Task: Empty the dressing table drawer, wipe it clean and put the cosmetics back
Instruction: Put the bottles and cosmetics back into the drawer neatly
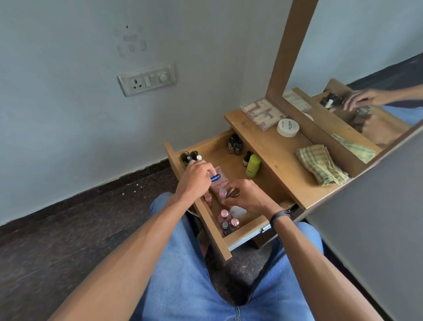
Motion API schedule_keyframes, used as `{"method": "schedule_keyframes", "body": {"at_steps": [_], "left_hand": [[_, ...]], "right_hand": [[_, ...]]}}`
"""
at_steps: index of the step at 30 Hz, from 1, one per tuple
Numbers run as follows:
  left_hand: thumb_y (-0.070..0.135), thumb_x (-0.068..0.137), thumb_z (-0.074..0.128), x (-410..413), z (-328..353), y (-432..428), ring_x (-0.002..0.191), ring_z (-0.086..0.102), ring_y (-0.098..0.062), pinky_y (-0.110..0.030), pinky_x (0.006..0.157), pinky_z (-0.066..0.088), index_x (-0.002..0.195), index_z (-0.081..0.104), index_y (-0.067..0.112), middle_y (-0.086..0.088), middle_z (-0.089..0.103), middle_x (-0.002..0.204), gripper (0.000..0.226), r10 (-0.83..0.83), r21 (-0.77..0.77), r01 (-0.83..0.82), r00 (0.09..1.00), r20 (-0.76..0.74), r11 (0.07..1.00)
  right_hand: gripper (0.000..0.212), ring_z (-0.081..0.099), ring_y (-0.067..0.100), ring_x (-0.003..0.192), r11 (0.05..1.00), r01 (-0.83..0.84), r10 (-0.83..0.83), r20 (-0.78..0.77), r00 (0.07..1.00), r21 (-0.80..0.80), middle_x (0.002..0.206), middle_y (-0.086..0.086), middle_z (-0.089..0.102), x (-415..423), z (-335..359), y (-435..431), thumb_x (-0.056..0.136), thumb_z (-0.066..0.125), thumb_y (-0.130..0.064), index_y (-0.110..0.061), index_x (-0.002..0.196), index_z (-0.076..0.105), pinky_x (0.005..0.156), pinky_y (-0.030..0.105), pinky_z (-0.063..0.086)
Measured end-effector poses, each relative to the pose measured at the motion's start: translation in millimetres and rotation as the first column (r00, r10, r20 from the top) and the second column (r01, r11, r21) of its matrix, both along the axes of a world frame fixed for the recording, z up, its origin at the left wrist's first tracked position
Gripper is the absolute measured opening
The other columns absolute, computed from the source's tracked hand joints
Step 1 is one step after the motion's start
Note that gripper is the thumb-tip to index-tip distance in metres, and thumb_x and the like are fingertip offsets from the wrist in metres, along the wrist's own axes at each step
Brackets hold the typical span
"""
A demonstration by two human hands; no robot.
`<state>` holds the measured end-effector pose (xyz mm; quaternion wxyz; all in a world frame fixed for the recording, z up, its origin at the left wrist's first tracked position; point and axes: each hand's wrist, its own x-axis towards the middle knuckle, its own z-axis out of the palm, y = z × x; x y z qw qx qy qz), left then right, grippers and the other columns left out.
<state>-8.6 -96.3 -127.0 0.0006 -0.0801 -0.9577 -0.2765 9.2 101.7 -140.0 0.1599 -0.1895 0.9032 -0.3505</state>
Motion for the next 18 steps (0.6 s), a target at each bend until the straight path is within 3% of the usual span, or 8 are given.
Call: {"method": "schedule_keyframes", "body": {"at_steps": [3,9,13,16,18], "left_hand": [[0.001,0.098,0.046,-5.4,8.0,-12.9,0.124,0.047,-0.022,-0.036,0.107,0.037,0.105,0.072,0.015,-0.001,0.065,0.124,0.030,-0.043,-0.048,0.046,0.998,0.049,0.998],[0.012,0.100,0.052,-5.4,14.8,-34.1,0.132,0.041,-0.022,-0.038,0.109,0.032,0.114,0.071,0.018,-0.001,0.064,0.127,0.025,-0.143,-0.132,0.161,0.980,0.140,0.978],[0.020,0.099,0.056,-4.7,16.0,-35.6,0.138,0.033,-0.018,-0.039,0.112,0.032,0.121,0.069,0.023,-0.004,0.063,0.130,0.026,-0.178,-0.164,0.211,0.965,0.194,0.964],[0.022,0.099,0.056,-4.4,18.1,-34.1,0.144,0.027,-0.018,-0.041,0.115,0.029,0.127,0.066,0.028,-0.009,0.052,0.141,0.031,-0.177,-0.188,0.233,0.945,0.274,0.954],[0.027,0.098,0.056,-5.2,18.3,-33.5,0.145,0.026,-0.023,-0.045,0.117,0.026,0.131,0.063,0.035,-0.012,0.045,0.147,0.035,-0.182,-0.238,0.275,0.920,0.348,0.932]], "right_hand": [[0.025,0.067,0.006,0.086,0.998,-0.060,0.060,0.018,0.998,0.029,0.115,-0.001,0.074,-2.8,-1.3,-5.4,0.084,0.084,-0.023,-0.017,0.107,0.076,0.074,0.016,0.056],[0.024,0.069,0.012,0.090,0.983,-0.124,0.118,0.052,0.992,0.135,0.106,-0.002,0.075,-7.6,-1.5,-17.1,0.084,0.083,-0.022,-0.022,0.108,0.078,0.080,0.027,0.059],[0.022,0.065,0.013,0.089,0.967,-0.157,0.151,0.043,0.988,0.201,0.103,-0.001,0.074,-7.1,-2.6,-24.6,0.084,0.082,-0.024,-0.022,0.105,0.078,0.077,0.024,0.054],[0.019,0.062,0.010,0.086,0.962,-0.165,0.165,0.017,0.986,0.219,0.101,-0.001,0.073,-4.7,-5.1,-28.3,0.085,0.081,-0.020,-0.020,0.104,0.077,0.070,0.015,0.046],[0.020,0.063,0.011,0.085,0.965,-0.154,0.154,0.018,0.988,0.212,0.101,-0.001,0.073,-2.9,-6.0,-30.7,0.085,0.082,-0.018,-0.019,0.104,0.076,0.075,0.020,0.051]]}}
